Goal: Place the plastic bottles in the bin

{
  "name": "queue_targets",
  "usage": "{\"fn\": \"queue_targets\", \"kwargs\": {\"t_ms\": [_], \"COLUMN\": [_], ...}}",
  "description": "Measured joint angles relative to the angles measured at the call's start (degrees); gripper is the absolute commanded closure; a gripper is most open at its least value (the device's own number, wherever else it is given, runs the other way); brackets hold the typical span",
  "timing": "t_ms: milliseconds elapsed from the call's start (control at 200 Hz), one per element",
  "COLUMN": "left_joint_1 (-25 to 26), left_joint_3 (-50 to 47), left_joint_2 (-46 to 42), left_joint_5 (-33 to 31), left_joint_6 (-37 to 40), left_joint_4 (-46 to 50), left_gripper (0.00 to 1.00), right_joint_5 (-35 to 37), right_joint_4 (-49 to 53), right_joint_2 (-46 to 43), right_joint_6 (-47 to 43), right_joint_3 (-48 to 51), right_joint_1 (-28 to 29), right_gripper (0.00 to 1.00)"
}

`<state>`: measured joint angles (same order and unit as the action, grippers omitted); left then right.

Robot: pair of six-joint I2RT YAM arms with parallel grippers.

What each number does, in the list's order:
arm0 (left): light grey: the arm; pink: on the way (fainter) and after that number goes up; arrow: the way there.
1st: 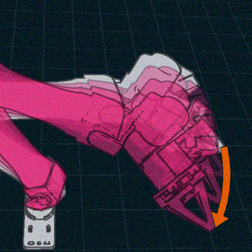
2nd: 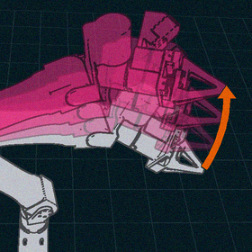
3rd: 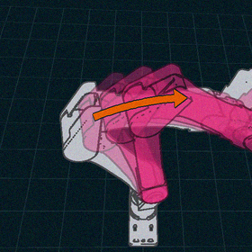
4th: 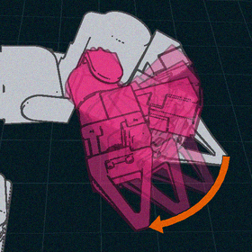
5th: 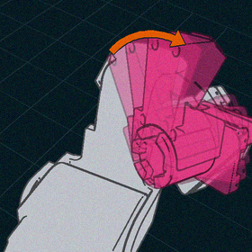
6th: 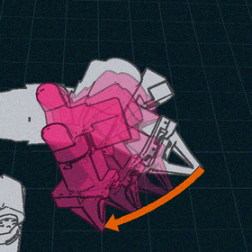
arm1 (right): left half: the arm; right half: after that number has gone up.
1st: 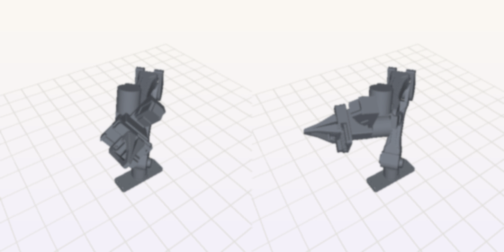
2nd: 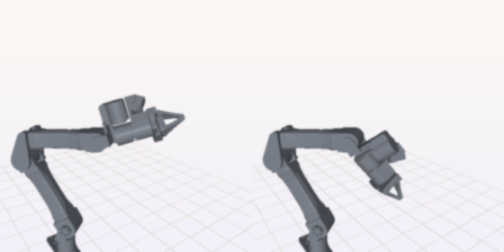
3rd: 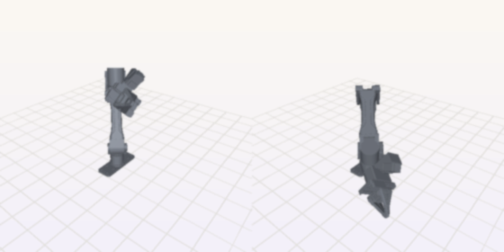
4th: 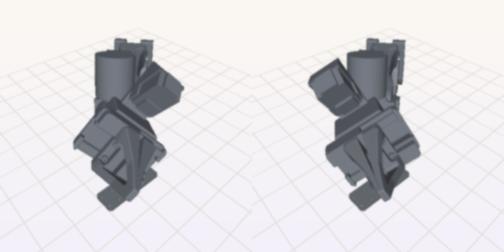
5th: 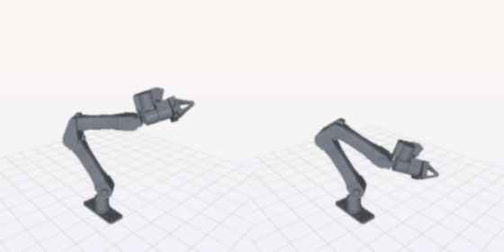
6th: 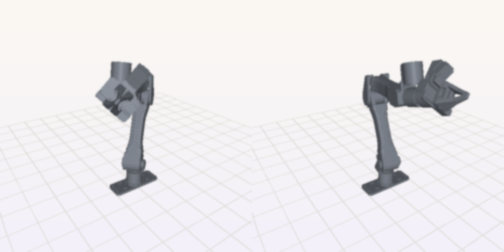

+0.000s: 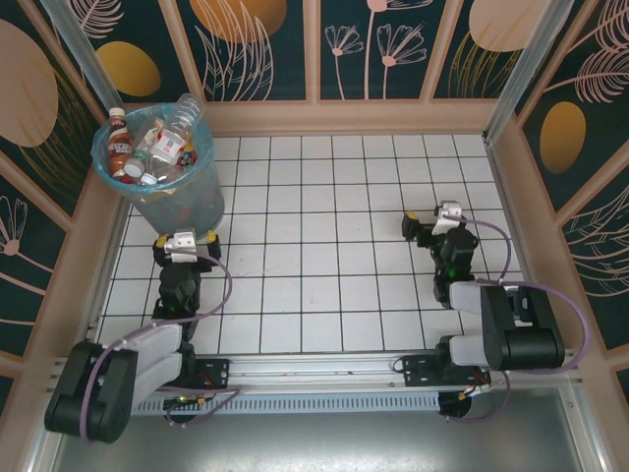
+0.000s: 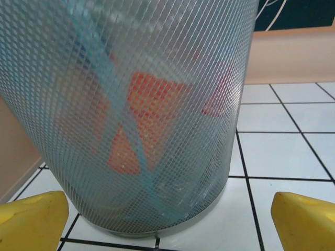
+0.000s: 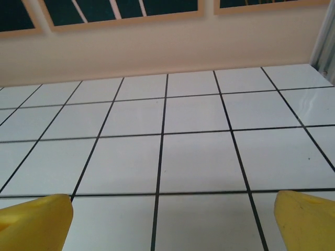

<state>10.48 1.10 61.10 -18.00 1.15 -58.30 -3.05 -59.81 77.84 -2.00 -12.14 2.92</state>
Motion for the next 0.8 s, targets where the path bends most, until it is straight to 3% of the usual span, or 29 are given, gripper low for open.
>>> {"fn": "queue_targets", "kwargs": {"t_ms": [220,345,530,641,801], "left_joint_1": [-3.50,-5.84,-7.93,-7.98,-8.20], "left_joint_3": [1.62,2.67,2.86,5.75,10.34], "left_joint_2": [9.33,12.31,20.22,25.53,25.79], "left_joint_5": [5.66,8.61,9.70,7.96,3.56], "left_joint_6": [-0.96,-1.36,-2.21,-3.28,-5.38], "left_joint_4": [-8.59,-12.33,-21.22,-21.29,-18.14], "left_gripper": [0.01,0.01,0.01,0.01,0.01], "right_joint_5": [-2.60,-2.29,3.89,6.34,8.02], "right_joint_4": [-18.95,-23.45,-20.85,-20.48,-19.89], "right_joint_2": [10.80,11.91,11.89,11.89,11.89], "right_joint_6": [-0.57,0.50,3.19,3.98,4.11], "right_joint_3": [7.28,7.48,2.91,2.27,2.25], "right_joint_1": [-3.39,-4.48,-4.48,-4.44,-4.44], "right_gripper": [0.01,0.01,0.01,0.01,0.01]}}
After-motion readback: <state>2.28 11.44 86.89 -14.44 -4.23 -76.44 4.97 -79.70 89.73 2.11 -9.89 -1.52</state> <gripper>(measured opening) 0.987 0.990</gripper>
